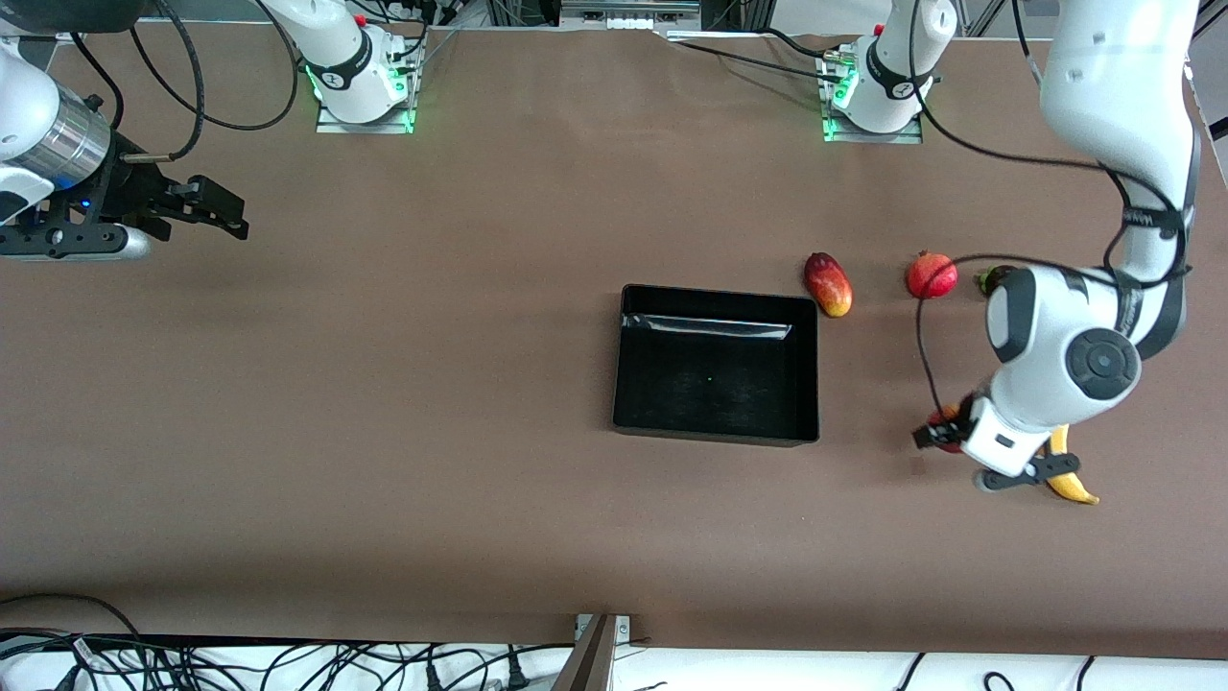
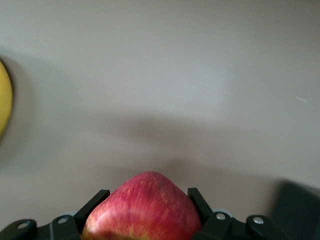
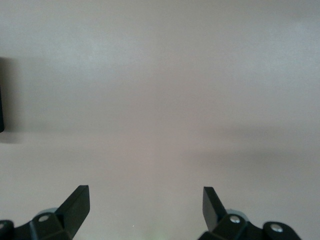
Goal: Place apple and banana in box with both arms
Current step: 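Carry the red apple with the left gripper over the black box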
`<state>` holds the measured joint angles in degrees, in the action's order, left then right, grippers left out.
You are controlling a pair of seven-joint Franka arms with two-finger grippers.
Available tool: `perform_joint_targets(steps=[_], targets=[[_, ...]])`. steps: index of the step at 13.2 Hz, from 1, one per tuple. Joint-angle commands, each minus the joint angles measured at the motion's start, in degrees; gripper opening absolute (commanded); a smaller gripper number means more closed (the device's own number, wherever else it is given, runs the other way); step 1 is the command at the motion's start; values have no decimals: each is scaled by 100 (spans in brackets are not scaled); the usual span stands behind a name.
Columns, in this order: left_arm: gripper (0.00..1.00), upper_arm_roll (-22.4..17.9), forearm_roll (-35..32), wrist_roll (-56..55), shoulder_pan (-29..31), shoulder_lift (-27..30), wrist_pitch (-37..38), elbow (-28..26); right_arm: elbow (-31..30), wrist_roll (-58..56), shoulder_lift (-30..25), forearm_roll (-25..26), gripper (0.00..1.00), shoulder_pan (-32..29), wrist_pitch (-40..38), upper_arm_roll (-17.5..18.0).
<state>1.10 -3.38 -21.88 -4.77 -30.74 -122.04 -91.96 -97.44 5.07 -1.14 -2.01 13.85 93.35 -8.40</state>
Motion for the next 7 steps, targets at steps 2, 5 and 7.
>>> perform_joint_targets(steps=[2,5,7], targets=[[14,337,-22,-929,-507,657,637,-410,144,-77,43,165,100,-32,104,5],[10,409,-5,-1826,-1164,579,646,-480,357,-77,211,351,100,12,43,31],[8,383,4,-2406,-1491,429,637,-446,375,-15,211,333,100,12,51,31]])
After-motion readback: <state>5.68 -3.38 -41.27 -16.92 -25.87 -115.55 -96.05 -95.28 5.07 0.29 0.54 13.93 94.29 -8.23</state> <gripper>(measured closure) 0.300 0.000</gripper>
